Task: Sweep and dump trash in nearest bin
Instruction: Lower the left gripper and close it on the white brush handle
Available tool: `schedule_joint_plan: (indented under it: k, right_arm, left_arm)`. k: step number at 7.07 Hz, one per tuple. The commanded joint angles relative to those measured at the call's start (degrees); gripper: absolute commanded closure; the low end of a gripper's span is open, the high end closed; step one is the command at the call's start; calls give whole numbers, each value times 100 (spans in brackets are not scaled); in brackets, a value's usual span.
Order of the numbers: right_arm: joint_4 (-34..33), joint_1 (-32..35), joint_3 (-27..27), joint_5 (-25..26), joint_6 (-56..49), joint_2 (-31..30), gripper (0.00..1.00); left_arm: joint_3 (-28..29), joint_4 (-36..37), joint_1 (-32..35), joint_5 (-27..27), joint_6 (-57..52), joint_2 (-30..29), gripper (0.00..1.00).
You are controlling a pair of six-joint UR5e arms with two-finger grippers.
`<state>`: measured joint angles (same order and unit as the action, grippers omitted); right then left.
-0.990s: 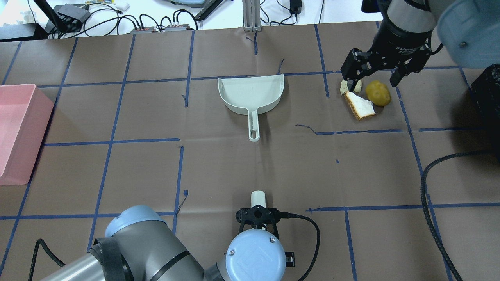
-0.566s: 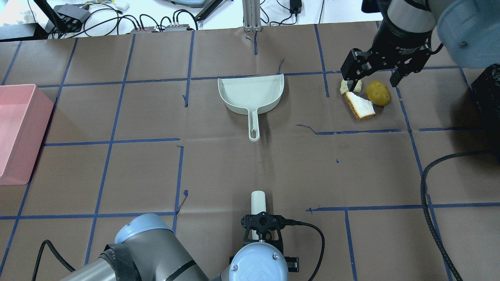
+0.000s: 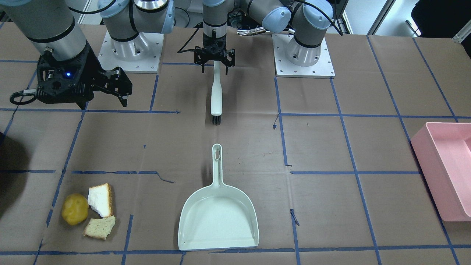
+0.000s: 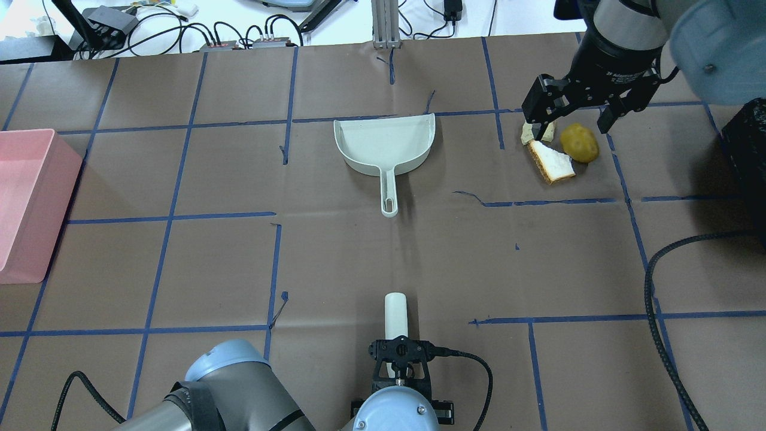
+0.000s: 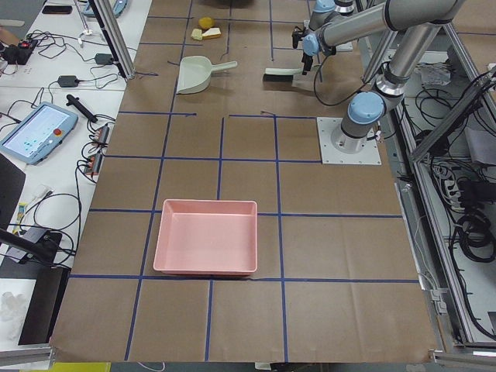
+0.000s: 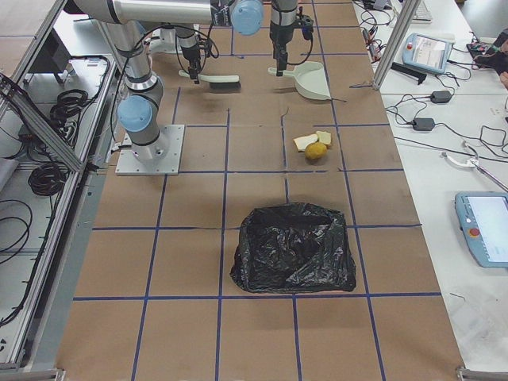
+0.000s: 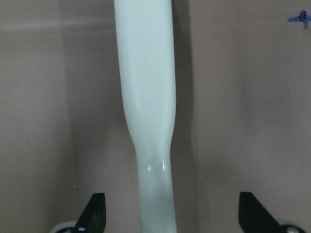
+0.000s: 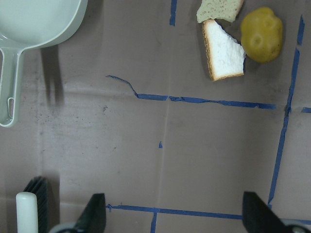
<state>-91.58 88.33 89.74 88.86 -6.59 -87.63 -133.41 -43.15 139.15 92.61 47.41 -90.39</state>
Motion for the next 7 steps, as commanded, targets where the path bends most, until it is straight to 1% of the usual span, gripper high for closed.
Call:
schedule_joint_plan:
  k: [1, 2, 5, 6, 7]
  right_arm:
    - [0, -9, 0, 0, 0, 0, 0]
    - [0, -9, 0, -9, 0, 0, 0]
    - [0, -9, 0, -9, 0, 9, 0]
    - [0, -9, 0, -9, 0, 0, 0]
    - [0, -9, -9, -9, 0, 0, 0]
  left_arm:
    - [-44, -10, 7, -59, 294, 12, 26]
    - [-62, -10, 59, -50, 286, 64, 29]
    - [-299, -1, 121, 20, 303, 293, 29]
    - [-326, -1, 121, 11, 303, 320, 31]
    - [-326, 8, 121, 2, 312, 320, 36]
